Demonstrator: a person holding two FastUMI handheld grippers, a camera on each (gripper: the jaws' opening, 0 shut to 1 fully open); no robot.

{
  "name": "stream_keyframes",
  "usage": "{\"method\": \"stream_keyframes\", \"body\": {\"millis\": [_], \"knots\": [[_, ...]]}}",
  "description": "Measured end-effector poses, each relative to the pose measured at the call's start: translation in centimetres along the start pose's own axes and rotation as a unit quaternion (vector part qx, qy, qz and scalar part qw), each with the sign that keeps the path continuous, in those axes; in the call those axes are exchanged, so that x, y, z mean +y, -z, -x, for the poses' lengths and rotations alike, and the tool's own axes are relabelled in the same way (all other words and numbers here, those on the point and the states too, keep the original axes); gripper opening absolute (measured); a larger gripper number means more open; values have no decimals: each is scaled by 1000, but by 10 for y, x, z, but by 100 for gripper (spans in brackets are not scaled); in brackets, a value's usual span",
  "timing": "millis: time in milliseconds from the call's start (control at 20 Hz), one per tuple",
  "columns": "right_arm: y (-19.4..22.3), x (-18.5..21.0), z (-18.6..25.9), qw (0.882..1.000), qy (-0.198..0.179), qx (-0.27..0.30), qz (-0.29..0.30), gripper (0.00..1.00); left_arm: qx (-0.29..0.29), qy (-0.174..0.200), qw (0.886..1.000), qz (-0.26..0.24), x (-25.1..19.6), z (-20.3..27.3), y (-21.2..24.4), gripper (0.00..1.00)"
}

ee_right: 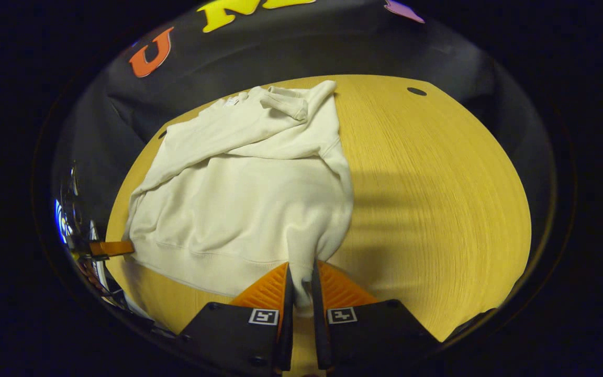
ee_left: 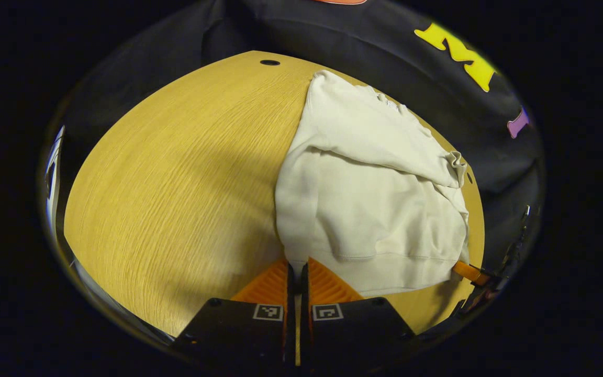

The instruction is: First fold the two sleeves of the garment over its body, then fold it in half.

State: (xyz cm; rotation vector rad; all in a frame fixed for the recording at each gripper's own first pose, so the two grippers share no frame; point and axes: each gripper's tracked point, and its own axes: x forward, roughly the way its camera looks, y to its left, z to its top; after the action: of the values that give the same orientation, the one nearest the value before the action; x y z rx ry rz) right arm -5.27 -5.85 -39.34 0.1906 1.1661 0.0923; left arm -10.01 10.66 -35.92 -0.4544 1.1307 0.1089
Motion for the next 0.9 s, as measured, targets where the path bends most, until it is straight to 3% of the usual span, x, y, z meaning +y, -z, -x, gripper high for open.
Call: {"method": "stream_keyframes", "body": {"millis": [50,600,900], "knots": [[2,1,1,1000,-7,3,-19,6,0,7,1000,6,-2,3,0,4],[-45,20,41,996,-60,-34,-50,6,-66,63,996,-23,-40,44,-44,3],[-113,43,74,990,-86,-93,-66,6,-128,98,986,-29,-73,80,-104,3]]}}
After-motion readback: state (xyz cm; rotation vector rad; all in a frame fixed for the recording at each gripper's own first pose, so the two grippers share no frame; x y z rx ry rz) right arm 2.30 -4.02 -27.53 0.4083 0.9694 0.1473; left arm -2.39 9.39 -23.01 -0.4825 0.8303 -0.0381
